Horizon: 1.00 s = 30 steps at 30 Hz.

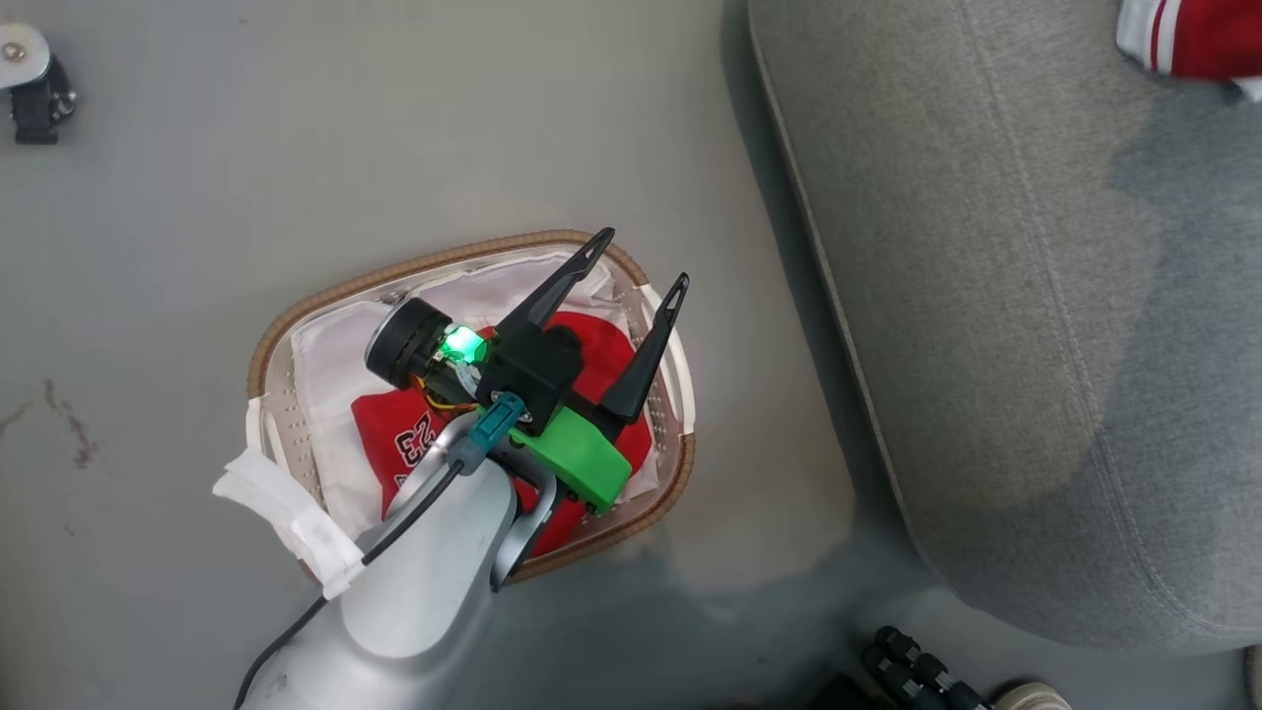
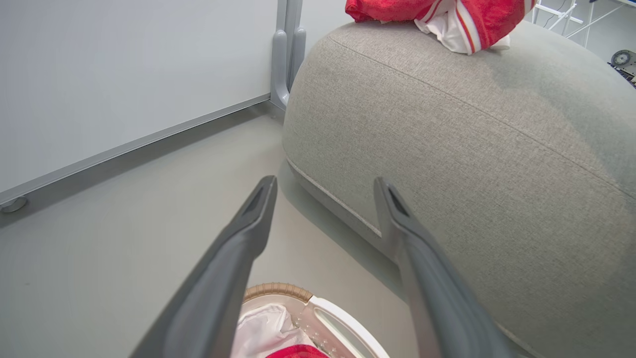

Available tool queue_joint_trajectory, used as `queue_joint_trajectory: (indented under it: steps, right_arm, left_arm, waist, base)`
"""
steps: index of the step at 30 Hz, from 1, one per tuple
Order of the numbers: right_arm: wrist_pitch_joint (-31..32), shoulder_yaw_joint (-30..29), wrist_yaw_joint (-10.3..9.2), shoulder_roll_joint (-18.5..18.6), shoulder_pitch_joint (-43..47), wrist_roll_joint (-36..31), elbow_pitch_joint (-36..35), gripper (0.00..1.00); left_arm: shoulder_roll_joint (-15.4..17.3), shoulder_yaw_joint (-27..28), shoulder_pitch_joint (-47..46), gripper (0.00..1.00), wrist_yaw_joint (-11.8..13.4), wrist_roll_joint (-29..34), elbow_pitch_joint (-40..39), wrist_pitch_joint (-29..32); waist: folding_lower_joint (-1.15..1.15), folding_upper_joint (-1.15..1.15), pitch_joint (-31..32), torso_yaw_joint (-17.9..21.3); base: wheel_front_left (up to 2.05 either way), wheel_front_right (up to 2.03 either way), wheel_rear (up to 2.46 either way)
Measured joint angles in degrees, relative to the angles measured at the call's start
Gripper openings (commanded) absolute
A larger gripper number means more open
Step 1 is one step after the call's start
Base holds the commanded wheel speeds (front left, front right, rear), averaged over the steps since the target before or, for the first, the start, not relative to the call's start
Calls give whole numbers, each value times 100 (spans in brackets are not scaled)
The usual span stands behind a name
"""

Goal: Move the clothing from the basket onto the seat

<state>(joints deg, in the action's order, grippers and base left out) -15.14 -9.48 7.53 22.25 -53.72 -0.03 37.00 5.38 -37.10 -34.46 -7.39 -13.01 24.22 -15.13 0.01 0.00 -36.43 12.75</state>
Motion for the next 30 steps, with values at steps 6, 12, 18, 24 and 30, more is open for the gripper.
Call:
queue_joint_trajectory:
  steps: [6,12,18,24,30]
  right_arm:
    - [0,-144,0,-234,561,-70,227,0]
    - [0,-377,0,-454,1087,-113,1,100]
    - [0,-600,0,-672,1776,-100,-372,100]
    - [0,-792,0,-790,2521,-114,-724,100]
    - [0,-833,0,-577,2807,-166,-906,100]
  left_arm:
    - [36,58,8,100,0,1,47,0]
    - [51,191,118,100,0,-7,130,0]
    - [46,381,311,100,0,-56,199,0]
    - [-34,582,581,100,0,-119,198,0]
    - [-121,766,894,100,0,-176,152,0]
  waist:
    - [0,0,1,-91]
    - [0,0,154,-47]
    - [-1,0,393,-6]
    - [-1,0,745,7]
    - [-1,0,1189,-3]
  base:
    - [0,0,0]
    - [0,0,0]
    - [0,0,0]
    - [0,0,0]
    - [0,0,0]
